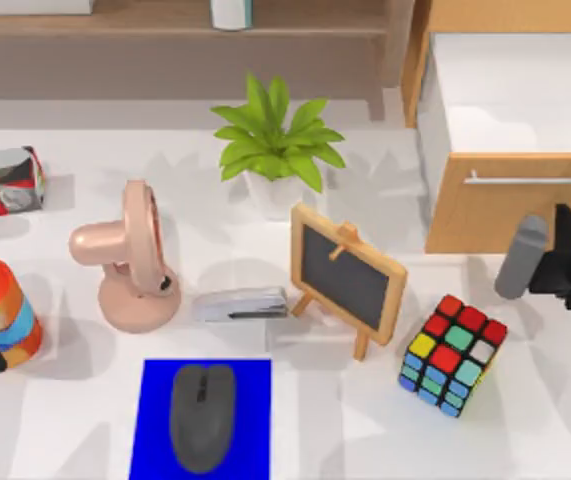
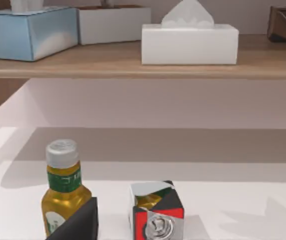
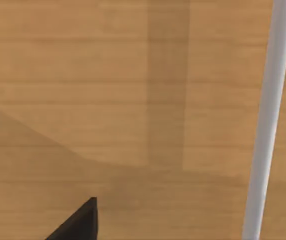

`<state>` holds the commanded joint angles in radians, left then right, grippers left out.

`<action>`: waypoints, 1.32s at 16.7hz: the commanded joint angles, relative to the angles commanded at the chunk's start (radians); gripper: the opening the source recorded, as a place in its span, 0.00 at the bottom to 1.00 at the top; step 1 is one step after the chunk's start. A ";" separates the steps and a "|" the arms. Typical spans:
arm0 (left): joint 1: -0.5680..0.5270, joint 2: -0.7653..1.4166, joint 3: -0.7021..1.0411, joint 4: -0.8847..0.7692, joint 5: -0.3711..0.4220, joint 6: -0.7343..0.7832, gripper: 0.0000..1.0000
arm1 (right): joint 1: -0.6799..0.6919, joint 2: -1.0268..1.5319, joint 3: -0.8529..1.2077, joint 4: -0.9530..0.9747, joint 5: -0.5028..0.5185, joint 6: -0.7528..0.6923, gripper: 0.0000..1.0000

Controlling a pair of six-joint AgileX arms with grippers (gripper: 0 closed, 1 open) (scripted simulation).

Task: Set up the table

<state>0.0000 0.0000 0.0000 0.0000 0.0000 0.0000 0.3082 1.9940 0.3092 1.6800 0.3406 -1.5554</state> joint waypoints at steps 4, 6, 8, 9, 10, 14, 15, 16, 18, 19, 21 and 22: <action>0.000 0.000 0.000 0.000 0.000 0.000 1.00 | 0.000 0.000 0.000 0.000 0.000 0.000 0.92; 0.000 0.000 0.000 0.000 0.000 0.000 1.00 | 0.000 0.000 0.000 0.000 0.000 0.000 0.77; 0.000 0.000 0.000 0.000 0.000 0.000 1.00 | 0.000 0.000 0.000 0.000 0.000 0.000 0.62; 0.000 0.000 0.000 0.000 0.000 0.000 1.00 | 0.000 0.000 0.000 0.000 0.000 0.000 0.55; 0.000 0.000 0.000 0.000 0.000 0.000 1.00 | 0.000 0.000 0.000 0.000 0.000 0.000 0.47; 0.000 0.000 0.000 0.000 0.000 0.000 1.00 | 0.000 0.000 0.000 0.000 0.000 0.000 0.17; 0.000 0.000 0.000 0.000 0.000 0.000 1.00 | 0.000 0.000 0.000 0.000 0.000 0.000 0.10; 0.000 0.000 0.000 0.000 0.000 0.000 1.00 | 0.000 0.000 0.000 0.000 0.000 0.000 0.02; 0.000 0.000 0.000 0.000 0.000 0.000 1.00 | 0.000 0.000 0.000 0.000 0.000 0.000 0.00; 0.000 0.000 0.000 0.000 0.000 0.000 1.00 | 0.000 0.000 0.000 0.000 0.000 0.000 0.00; 0.000 0.000 0.000 0.000 0.000 0.000 1.00 | 0.000 0.000 0.000 0.000 0.000 0.000 0.00; 0.000 0.000 0.000 0.000 0.000 0.000 1.00 | 0.000 0.000 0.000 0.000 0.000 0.000 0.00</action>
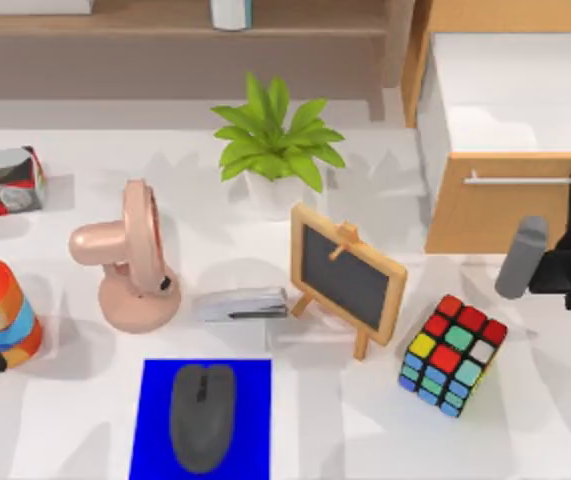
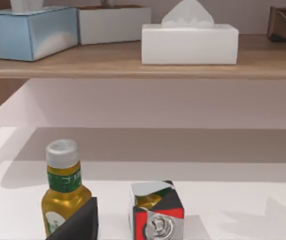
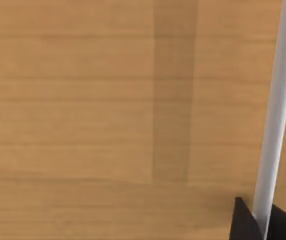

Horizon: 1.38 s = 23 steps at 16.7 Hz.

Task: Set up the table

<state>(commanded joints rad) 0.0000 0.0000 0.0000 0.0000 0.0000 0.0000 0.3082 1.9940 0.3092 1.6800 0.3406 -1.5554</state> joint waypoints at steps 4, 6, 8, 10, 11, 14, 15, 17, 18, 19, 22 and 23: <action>0.000 0.000 0.000 0.000 0.000 0.000 1.00 | 0.000 0.004 0.002 -0.006 -0.001 0.003 0.00; 0.000 0.000 0.000 0.000 0.000 0.000 1.00 | -0.014 0.019 0.036 -0.038 -0.015 0.003 0.00; 0.000 0.000 0.000 0.000 0.000 0.000 1.00 | -0.029 0.036 0.100 -0.075 -0.030 0.002 0.00; 0.000 0.000 0.000 0.000 0.000 0.000 1.00 | -0.043 0.051 0.176 -0.115 -0.043 0.002 0.00; 0.000 0.000 0.000 0.000 0.000 0.000 1.00 | -0.051 0.060 0.207 -0.138 -0.051 0.002 0.00; 0.000 0.000 0.000 0.000 0.000 0.000 1.00 | -0.069 0.079 0.247 -0.174 -0.069 0.002 0.00; 0.000 0.000 0.000 0.000 0.000 0.000 1.00 | -0.069 0.079 0.247 -0.174 -0.069 0.002 0.00; 0.000 0.000 0.000 0.000 0.000 0.000 1.00 | -0.063 0.076 0.243 -0.174 -0.067 0.005 0.00; 0.000 0.000 0.000 0.000 0.000 0.000 1.00 | -0.064 0.079 0.246 -0.178 -0.068 0.005 0.00; 0.000 0.000 0.000 0.000 0.000 0.000 1.00 | -0.068 0.088 0.260 -0.190 -0.072 0.004 0.00; 0.000 0.000 0.000 0.000 0.000 0.000 1.00 | -0.083 0.122 0.349 -0.241 -0.086 0.004 0.00; 0.000 0.000 0.000 0.000 0.000 0.000 1.00 | -0.088 0.132 0.390 -0.257 -0.091 0.004 0.00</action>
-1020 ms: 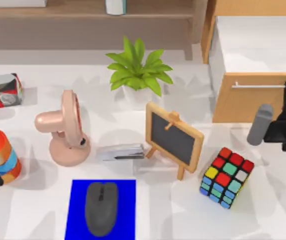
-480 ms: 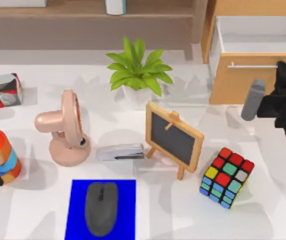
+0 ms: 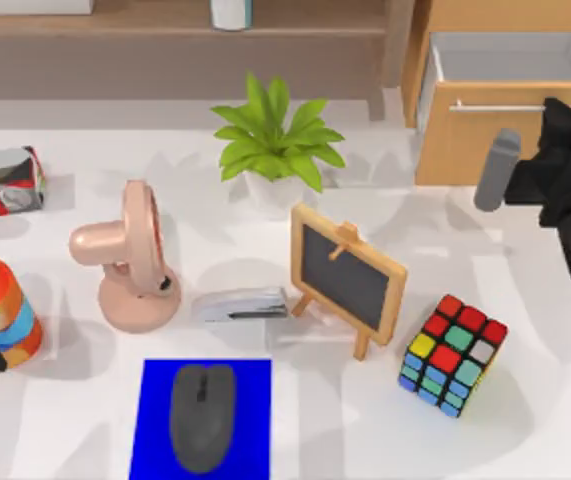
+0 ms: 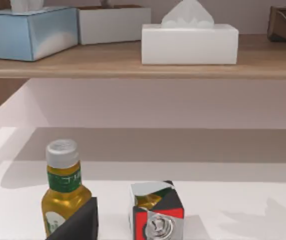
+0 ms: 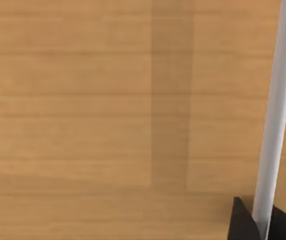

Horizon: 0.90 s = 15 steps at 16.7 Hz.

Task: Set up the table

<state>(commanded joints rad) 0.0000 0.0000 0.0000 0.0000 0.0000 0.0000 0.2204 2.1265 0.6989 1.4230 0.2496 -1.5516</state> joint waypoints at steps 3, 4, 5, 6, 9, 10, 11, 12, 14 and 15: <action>0.000 0.000 0.000 0.000 0.000 0.000 1.00 | -0.016 0.036 0.100 -0.058 -0.015 0.000 0.00; 0.000 0.000 0.000 0.000 0.000 0.000 1.00 | -0.021 0.046 0.115 -0.072 -0.020 0.000 0.00; 0.000 0.000 0.000 0.000 0.000 0.000 1.00 | -0.023 0.050 0.119 -0.076 -0.022 0.000 0.00; 0.000 0.000 0.000 0.000 0.000 0.000 1.00 | -0.023 0.050 0.119 -0.076 -0.022 0.000 0.00; 0.000 0.000 0.000 0.000 0.000 0.000 1.00 | -0.018 0.051 0.118 -0.080 -0.021 0.002 0.00; 0.000 0.000 0.000 0.000 0.000 0.000 1.00 | -0.021 0.061 0.131 -0.092 -0.023 0.001 0.00; 0.000 0.000 0.000 0.000 0.000 0.000 1.00 | -0.025 0.075 0.154 -0.109 -0.027 0.001 0.00; 0.000 0.000 0.000 0.000 0.000 0.000 1.00 | -0.028 0.090 0.186 -0.126 -0.030 0.001 0.00; 0.000 0.000 0.000 0.000 0.000 0.000 1.00 | -0.035 0.115 0.270 -0.157 -0.037 0.000 0.00; 0.000 0.000 0.000 0.000 0.000 0.000 1.00 | -0.039 0.127 0.315 -0.176 -0.040 0.000 0.00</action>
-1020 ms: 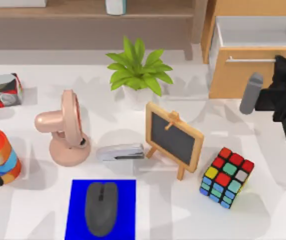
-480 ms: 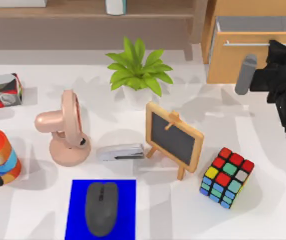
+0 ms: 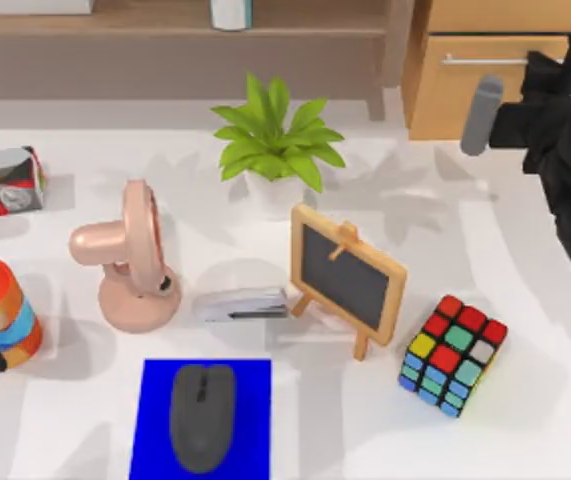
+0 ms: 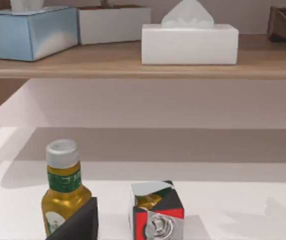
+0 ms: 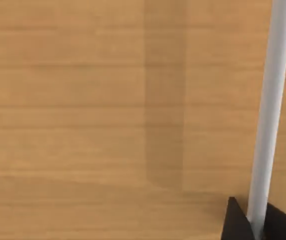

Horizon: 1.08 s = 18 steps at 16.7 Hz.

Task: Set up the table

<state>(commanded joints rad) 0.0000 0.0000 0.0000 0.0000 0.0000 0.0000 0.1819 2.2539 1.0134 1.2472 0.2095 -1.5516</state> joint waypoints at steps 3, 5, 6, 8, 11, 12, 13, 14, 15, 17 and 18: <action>0.000 0.000 0.000 0.000 0.000 0.000 1.00 | -0.012 0.042 0.084 -0.057 -0.011 0.000 0.00; 0.000 0.000 0.000 0.000 0.000 0.000 1.00 | -0.014 0.048 0.091 -0.063 -0.013 0.001 0.00; 0.000 0.000 0.000 0.000 0.000 0.000 1.00 | -0.014 0.048 0.091 -0.063 -0.013 0.001 0.00; 0.000 0.000 0.000 0.000 0.000 0.000 1.00 | -0.014 0.048 0.091 -0.063 -0.013 0.001 0.08; 0.000 0.000 0.000 0.000 0.000 0.000 1.00 | -0.014 0.048 0.091 -0.063 -0.013 0.001 0.30; 0.000 0.000 0.000 0.000 0.000 0.000 1.00 | -0.014 0.048 0.091 -0.063 -0.013 0.001 0.38; 0.000 0.000 0.000 0.000 0.000 0.000 1.00 | -0.014 0.048 0.091 -0.063 -0.013 0.001 0.45; 0.000 0.000 0.000 0.000 0.000 0.000 1.00 | -0.014 0.048 0.091 -0.063 -0.013 0.001 0.53; 0.000 0.000 0.000 0.000 0.000 0.000 1.00 | -0.014 0.048 0.091 -0.063 -0.013 0.001 0.60; 0.000 0.000 0.000 0.000 0.000 0.000 1.00 | -0.014 0.048 0.091 -0.063 -0.013 0.001 0.75; 0.000 0.000 0.000 0.000 0.000 0.000 1.00 | -0.014 0.048 0.091 -0.063 -0.013 0.001 0.83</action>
<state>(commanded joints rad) 0.0000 0.0000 0.0000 0.0000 0.0000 0.0000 0.1678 2.3019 1.1040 1.1842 0.1961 -1.5507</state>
